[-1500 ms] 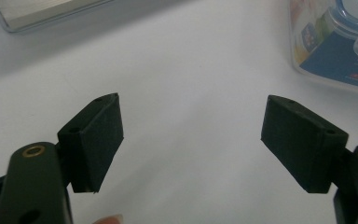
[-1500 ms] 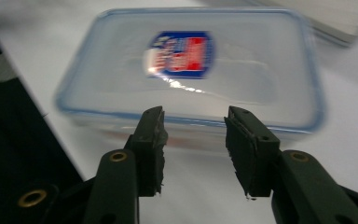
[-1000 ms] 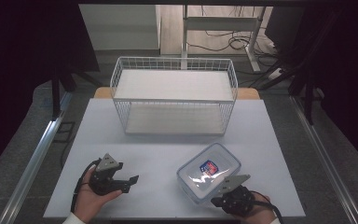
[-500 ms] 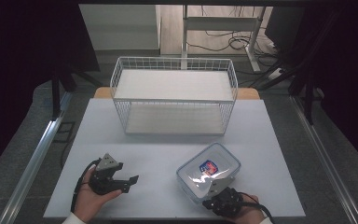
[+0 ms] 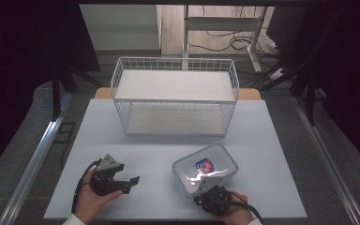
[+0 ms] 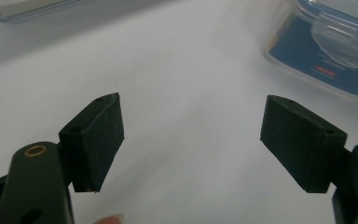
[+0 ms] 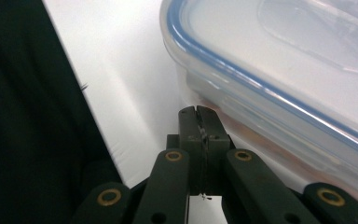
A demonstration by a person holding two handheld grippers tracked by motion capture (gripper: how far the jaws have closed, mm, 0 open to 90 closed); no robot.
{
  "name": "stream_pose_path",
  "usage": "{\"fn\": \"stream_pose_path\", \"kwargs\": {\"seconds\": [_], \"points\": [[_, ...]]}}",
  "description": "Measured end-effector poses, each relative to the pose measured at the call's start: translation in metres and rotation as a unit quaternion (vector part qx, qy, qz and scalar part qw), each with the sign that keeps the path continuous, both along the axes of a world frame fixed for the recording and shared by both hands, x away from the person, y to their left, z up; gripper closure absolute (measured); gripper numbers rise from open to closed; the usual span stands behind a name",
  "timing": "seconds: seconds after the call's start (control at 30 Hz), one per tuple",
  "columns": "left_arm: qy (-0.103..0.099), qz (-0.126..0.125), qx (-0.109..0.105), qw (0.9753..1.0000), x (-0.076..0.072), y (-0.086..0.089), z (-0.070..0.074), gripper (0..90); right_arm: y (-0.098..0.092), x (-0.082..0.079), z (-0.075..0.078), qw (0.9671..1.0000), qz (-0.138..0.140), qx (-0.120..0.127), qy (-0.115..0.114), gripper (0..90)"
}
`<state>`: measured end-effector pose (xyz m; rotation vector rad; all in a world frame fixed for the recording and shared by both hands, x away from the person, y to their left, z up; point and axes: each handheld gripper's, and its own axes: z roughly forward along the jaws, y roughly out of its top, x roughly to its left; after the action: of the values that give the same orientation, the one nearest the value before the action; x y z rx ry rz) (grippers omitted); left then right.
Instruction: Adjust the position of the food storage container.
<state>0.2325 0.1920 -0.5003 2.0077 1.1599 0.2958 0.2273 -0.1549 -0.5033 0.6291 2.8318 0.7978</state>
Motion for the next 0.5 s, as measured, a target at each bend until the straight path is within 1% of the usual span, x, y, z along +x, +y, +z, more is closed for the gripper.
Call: {"fn": "stream_pose_path", "kwargs": {"seconds": [0.13,0.17,0.2,0.27,0.3,0.37,0.4,0.5], "points": [[0.001,0.001,-0.001,1.0000,0.000,0.000,-0.001,21.1,0.006,0.003,-0.001,0.9999,-0.003,0.004,-0.009,88.9],[0.002,0.000,-0.001,1.0000,0.001,0.000,-0.001,21.1,0.011,0.005,0.001,0.9998,-0.007,0.011,-0.015,88.9],[0.003,0.000,0.000,1.0000,0.001,0.000,-0.001,21.1,0.013,0.007,0.001,0.9997,-0.008,0.014,-0.017,88.9],[0.004,0.000,0.000,1.0000,0.001,0.000,-0.001,21.1,0.015,0.008,0.002,0.9996,-0.010,0.017,-0.018,89.0],[0.004,0.000,0.000,1.0000,0.001,0.000,-0.002,21.1,0.019,0.011,0.001,0.9995,-0.014,0.022,-0.017,88.9],[0.005,0.000,0.000,1.0000,0.001,0.000,-0.002,21.2,0.021,0.012,0.001,0.9995,-0.014,0.023,-0.017,88.9],[0.005,0.001,0.000,1.0000,0.001,0.000,-0.002,21.2,0.026,0.014,0.000,0.9993,-0.019,0.025,-0.019,89.0],[0.005,0.000,0.001,1.0000,0.001,0.000,-0.002,21.2,0.031,0.015,-0.001,0.9991,-0.022,0.029,-0.021,89.0]]}}
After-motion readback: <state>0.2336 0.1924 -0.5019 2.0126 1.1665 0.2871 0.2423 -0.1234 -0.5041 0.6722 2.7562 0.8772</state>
